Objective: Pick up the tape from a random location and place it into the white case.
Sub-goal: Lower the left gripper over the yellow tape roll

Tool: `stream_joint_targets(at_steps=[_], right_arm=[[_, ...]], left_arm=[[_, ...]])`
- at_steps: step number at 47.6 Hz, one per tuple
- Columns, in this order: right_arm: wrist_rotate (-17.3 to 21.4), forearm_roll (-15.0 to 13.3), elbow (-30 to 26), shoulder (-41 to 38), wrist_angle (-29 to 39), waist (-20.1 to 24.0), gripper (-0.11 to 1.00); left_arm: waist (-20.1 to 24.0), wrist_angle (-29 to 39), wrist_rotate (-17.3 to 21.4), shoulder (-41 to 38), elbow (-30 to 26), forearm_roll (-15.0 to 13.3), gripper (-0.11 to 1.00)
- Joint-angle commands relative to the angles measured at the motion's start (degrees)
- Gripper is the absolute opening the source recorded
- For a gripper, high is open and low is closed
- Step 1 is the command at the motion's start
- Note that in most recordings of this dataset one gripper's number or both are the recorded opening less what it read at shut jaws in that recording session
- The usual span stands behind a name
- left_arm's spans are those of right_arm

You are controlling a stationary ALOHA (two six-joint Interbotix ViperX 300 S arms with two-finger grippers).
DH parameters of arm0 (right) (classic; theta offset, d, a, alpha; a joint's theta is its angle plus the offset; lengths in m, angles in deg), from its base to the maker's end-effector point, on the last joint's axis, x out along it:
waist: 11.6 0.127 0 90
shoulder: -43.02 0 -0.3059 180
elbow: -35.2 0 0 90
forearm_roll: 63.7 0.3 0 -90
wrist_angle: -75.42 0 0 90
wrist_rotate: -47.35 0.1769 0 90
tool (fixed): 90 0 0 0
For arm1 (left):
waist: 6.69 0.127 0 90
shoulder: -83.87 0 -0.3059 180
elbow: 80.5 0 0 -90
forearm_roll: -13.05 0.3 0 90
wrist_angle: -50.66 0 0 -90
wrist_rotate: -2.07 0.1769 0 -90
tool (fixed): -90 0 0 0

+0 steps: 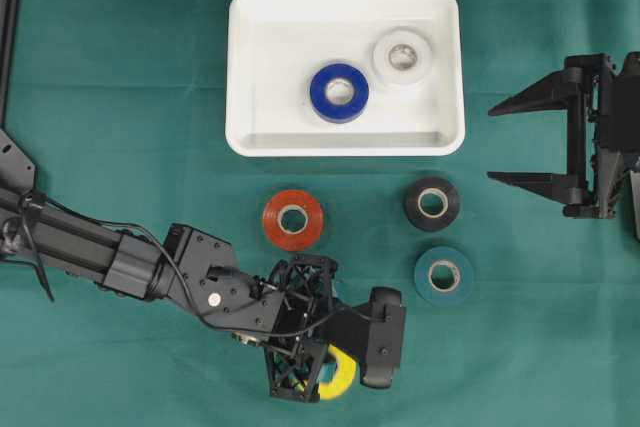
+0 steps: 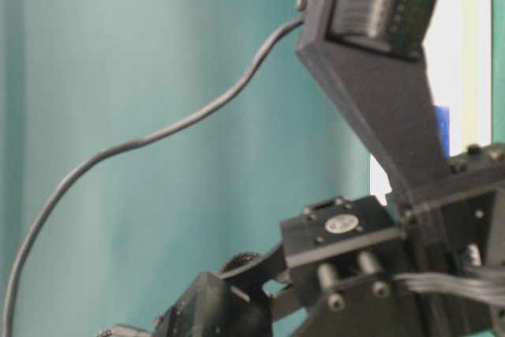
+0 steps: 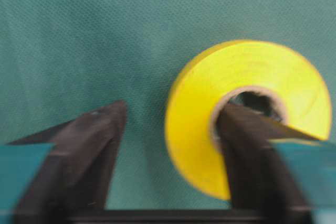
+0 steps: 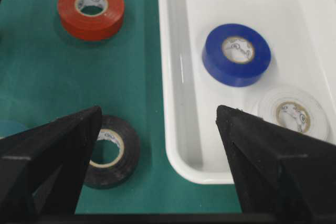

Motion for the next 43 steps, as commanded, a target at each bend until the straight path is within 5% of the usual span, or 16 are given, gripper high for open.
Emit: stream_joint_targets(at_steps=[1, 6, 43], right_arm=[[0.0, -0.2, -0.8, -0.1, -0.5, -0.1, 0.87], [0.0, -0.2, -0.9, 0.0, -0.5, -0.1, 0.87], [0.0, -0.2, -0.9, -0.9, -1.5, -0.1, 0.87]], left_arm=[[-0.2, 0.5, -0.1, 1.0, -0.6, -0.2, 0.46], [0.0, 2.1, -0.1, 1.1, -0.6, -0.2, 0.23], [-0.1, 3.9, -0.1, 3.7, -1.0, -0.2, 0.23]])
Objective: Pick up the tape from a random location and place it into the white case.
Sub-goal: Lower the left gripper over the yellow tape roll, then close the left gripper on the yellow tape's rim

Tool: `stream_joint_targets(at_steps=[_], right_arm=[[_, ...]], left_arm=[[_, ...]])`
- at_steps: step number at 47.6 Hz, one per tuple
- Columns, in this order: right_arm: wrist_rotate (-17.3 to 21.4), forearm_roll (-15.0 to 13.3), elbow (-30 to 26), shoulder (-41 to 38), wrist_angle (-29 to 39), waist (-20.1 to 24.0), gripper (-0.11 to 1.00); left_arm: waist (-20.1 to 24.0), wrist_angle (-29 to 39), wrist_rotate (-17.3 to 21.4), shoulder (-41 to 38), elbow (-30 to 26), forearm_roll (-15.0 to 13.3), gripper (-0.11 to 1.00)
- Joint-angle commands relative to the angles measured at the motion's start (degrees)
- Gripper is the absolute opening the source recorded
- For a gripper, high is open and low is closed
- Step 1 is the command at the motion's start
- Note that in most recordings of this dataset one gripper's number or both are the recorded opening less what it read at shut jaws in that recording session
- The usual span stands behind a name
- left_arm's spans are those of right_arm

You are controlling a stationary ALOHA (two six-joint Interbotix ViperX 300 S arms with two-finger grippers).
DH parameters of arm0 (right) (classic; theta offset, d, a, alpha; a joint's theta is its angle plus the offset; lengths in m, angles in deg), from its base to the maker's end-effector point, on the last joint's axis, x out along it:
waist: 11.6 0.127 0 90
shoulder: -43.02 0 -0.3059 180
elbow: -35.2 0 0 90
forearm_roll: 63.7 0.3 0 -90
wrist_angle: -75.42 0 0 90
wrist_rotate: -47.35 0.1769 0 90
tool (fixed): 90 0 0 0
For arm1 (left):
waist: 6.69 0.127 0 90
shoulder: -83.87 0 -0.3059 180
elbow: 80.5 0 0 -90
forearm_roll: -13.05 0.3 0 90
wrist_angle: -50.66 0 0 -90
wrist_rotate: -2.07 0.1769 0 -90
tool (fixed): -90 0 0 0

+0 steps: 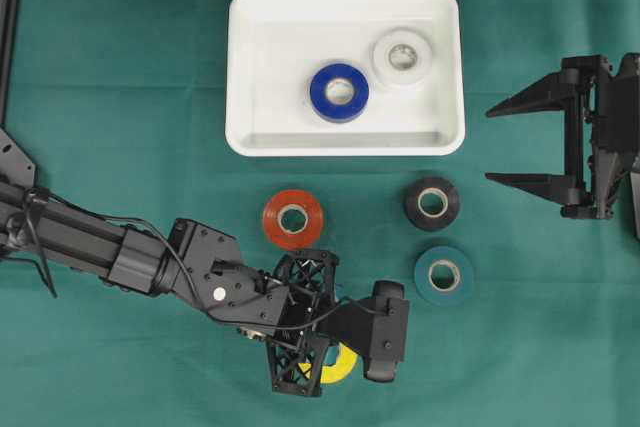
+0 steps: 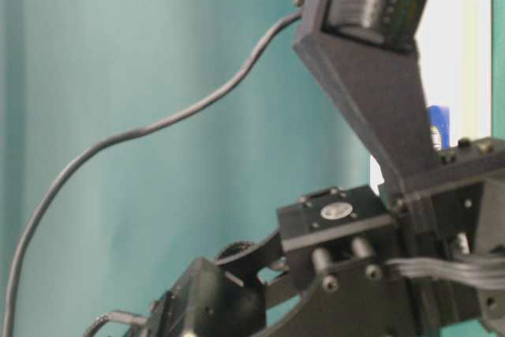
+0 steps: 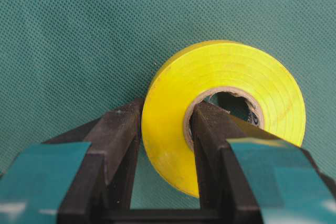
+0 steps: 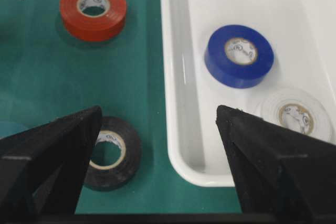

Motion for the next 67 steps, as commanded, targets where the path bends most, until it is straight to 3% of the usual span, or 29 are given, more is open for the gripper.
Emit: stream_joint_targets(at_steps=[1, 33, 47, 60, 67], right_arm=[[0.1, -0.1, -0.9, -0.1, -0.5, -0.1, 0.87], [0.3, -0.1, -1.2, -0.2, -0.9, -0.1, 0.87], [0.4, 0.0, -1.2, -0.1, -1.2, -0.1, 0.87], [0.4, 0.0, -1.2, -0.2, -1.7, -0.1, 0.87], [0.4, 0.0, -1.2, -0.2, -2.2, -0.1, 0.87]], left_arm=[[-0.5, 1.2, -0.1, 3.3, -0.4, -0.2, 0.23], [-0.4, 12.7, 0.4, 20.3, -1.1, 0.6, 0.23], [0.0, 14.3, 1.1, 25.8, -1.6, 1.8, 0.23], [1.6, 18.8, 1.5, 28.5, -3.7, 2.0, 0.23], [2.6, 20.7, 3.9, 28.8, -4.9, 2.3, 0.23]])
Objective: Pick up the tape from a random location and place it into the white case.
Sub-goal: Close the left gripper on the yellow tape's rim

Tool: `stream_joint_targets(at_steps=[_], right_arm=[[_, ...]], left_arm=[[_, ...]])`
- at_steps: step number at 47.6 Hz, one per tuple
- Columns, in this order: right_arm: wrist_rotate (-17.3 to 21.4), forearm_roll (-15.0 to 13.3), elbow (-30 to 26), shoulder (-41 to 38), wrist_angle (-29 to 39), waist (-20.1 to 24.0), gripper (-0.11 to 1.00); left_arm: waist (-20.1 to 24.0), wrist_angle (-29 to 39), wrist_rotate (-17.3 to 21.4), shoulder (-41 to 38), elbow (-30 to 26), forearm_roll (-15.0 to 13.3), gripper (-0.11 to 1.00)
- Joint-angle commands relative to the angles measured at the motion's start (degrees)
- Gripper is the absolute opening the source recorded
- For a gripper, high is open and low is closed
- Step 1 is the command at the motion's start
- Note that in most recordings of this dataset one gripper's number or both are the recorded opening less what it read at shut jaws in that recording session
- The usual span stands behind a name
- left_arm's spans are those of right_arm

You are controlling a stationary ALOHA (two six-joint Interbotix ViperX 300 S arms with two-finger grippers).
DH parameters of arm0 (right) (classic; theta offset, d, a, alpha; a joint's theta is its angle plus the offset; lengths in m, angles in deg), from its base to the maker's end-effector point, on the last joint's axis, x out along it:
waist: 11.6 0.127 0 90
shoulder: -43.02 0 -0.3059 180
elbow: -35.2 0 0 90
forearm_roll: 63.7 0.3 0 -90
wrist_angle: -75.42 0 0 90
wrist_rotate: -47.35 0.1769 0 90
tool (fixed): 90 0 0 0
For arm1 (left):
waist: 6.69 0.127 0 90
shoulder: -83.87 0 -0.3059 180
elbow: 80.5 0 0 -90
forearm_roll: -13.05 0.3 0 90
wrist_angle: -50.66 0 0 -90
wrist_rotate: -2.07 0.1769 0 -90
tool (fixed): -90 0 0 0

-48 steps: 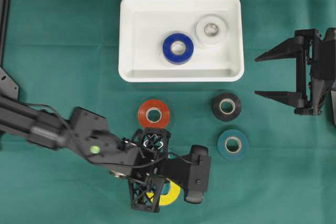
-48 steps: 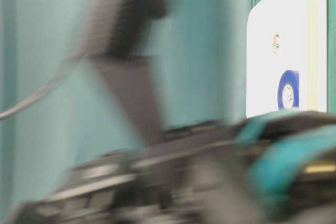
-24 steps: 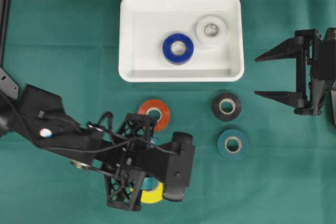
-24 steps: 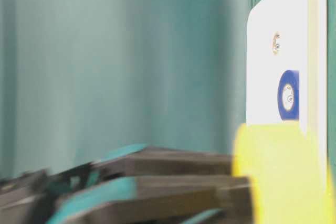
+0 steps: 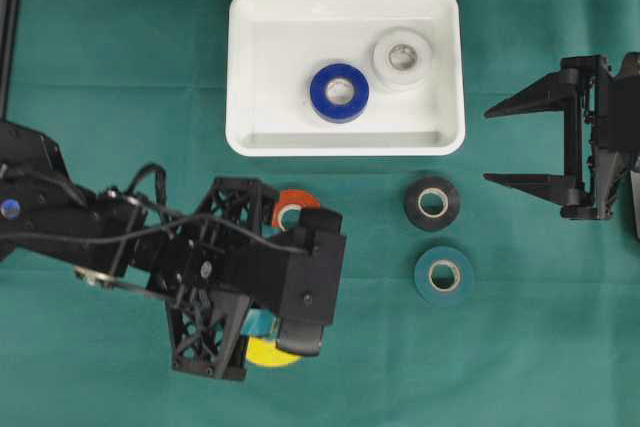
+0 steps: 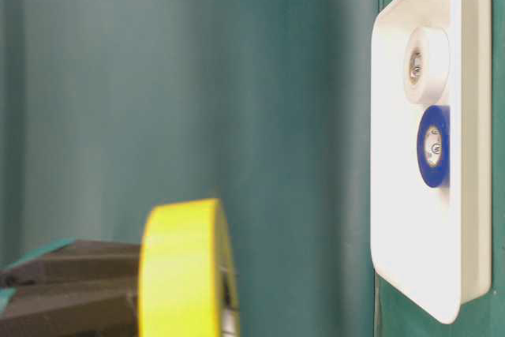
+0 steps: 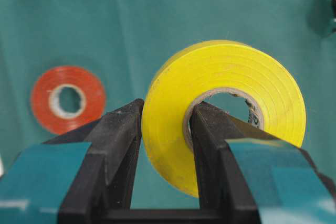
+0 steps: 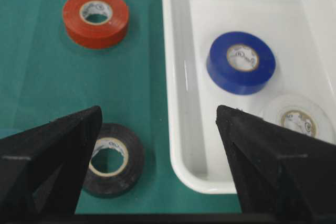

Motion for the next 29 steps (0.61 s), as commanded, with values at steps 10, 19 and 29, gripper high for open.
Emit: stream_joint_targets(at_steps=[10, 19, 29], right_arm=[[0.3, 0.0, -1.2, 0.0, -0.7, -0.1, 0.87], [0.4, 0.0, -1.3, -0.1, -0.5, -0.1, 0.87], [0.3, -0.1, -1.3, -0.1, -0.5, -0.1, 0.87]], left_arm=[[1.3, 0.9, 3.2, 2.5, -2.5, 0.3, 0.23], [1.6, 1.1, 3.2, 2.9, -2.4, 0.3, 0.23], [1.6, 1.1, 3.2, 3.0, -2.2, 0.3, 0.23]])
